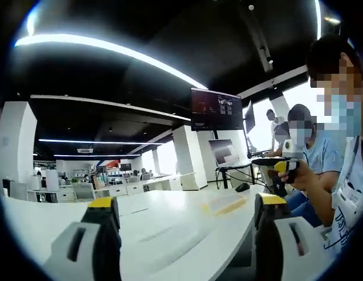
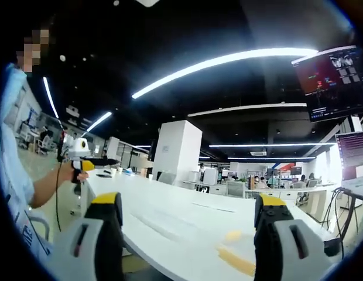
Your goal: Snap each plastic latch of the storage box into its locked position after aligning the lid with the box until every specified latch is closed and the lid sits flush.
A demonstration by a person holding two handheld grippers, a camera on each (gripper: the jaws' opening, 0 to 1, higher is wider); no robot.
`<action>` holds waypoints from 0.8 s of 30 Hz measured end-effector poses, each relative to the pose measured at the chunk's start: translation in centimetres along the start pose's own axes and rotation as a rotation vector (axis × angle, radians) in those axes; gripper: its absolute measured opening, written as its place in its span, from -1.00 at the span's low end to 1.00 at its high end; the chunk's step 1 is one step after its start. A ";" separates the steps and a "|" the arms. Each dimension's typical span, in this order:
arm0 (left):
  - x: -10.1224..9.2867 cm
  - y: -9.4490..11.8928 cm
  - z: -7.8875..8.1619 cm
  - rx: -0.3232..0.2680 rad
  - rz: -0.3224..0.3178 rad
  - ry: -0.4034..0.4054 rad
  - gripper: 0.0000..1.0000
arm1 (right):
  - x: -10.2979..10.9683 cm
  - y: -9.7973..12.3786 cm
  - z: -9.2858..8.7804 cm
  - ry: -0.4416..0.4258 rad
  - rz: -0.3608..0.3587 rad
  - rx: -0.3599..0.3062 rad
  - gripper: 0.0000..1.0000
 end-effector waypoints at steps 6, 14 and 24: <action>-0.4 -3.8 -0.2 0.025 -0.064 -0.003 0.97 | -0.2 0.3 -0.1 -0.004 -0.014 0.000 0.88; -0.9 -8.1 -0.6 0.039 -0.138 -0.012 0.96 | -0.6 0.4 -0.6 -0.034 -0.002 0.066 0.74; -2.6 -14.3 -1.9 0.063 -0.268 0.065 0.96 | -0.8 0.7 -0.7 -0.036 -0.003 0.065 0.74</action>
Point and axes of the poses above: the point that each gripper's makers call its tool centre point, and the gripper's own axes: y roughly backward along the fingers, x roughly to its left, z roughly out of its top, the point moved 9 cm from there along y, roughly backward along the fingers, and after that the axes turned 4 degrees about -z, right-handed, at the moved point
